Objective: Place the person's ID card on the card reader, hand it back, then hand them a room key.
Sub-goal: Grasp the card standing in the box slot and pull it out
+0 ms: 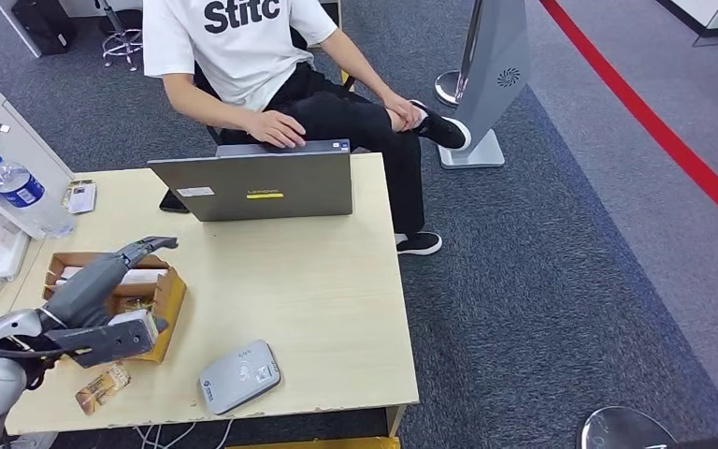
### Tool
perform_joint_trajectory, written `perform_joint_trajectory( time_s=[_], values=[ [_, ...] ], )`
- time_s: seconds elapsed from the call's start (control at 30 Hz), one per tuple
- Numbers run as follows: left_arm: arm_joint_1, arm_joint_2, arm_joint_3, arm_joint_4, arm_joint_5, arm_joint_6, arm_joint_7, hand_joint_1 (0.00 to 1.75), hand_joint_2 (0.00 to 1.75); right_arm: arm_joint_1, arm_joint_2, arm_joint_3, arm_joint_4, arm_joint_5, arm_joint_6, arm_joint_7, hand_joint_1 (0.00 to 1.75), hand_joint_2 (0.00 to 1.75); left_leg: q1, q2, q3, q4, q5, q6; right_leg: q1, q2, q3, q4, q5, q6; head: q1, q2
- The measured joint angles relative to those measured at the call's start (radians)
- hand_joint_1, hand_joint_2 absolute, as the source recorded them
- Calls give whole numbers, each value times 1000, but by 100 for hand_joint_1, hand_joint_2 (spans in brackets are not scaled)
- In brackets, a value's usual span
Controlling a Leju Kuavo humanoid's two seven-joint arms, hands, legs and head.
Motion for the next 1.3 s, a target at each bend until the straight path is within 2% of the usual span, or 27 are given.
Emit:
perform_joint_trajectory(
  time_s=[0.13,0.33,0.67,0.83,0.97,1.3],
  values=[
    [12,91,-63,-50,-64,78,-31,0,175,4,0,2,0,0,-1,7,0,175,0,-1,0,-1,0,0,0,-1,0,0,-1,0,0,0],
    [34,154,-125,-73,-75,91,-45,0,175,4,0,12,0,1,-8,21,0,175,0,-1,0,-1,0,0,0,-2,0,0,-1,0,0,0],
    [75,206,-165,-75,-131,118,-34,0,175,4,0,37,0,2,-8,25,0,175,0,-2,0,-1,0,0,0,-2,0,0,-1,0,0,0],
    [81,218,-174,-75,-141,124,-31,0,175,4,0,41,0,2,-8,25,0,175,0,-2,0,-1,0,0,0,-2,0,0,-1,0,0,0],
    [94,221,-180,-73,-225,165,-3,0,175,5,0,48,0,1,-6,22,0,175,0,-1,0,-1,0,0,0,-2,0,0,-1,0,0,0],
    [221,209,-179,-1,-360,292,32,0,175,7,0,64,0,0,-10,21,0,175,0,-1,0,-1,0,0,0,-2,0,0,-1,0,0,0]
  ],
)
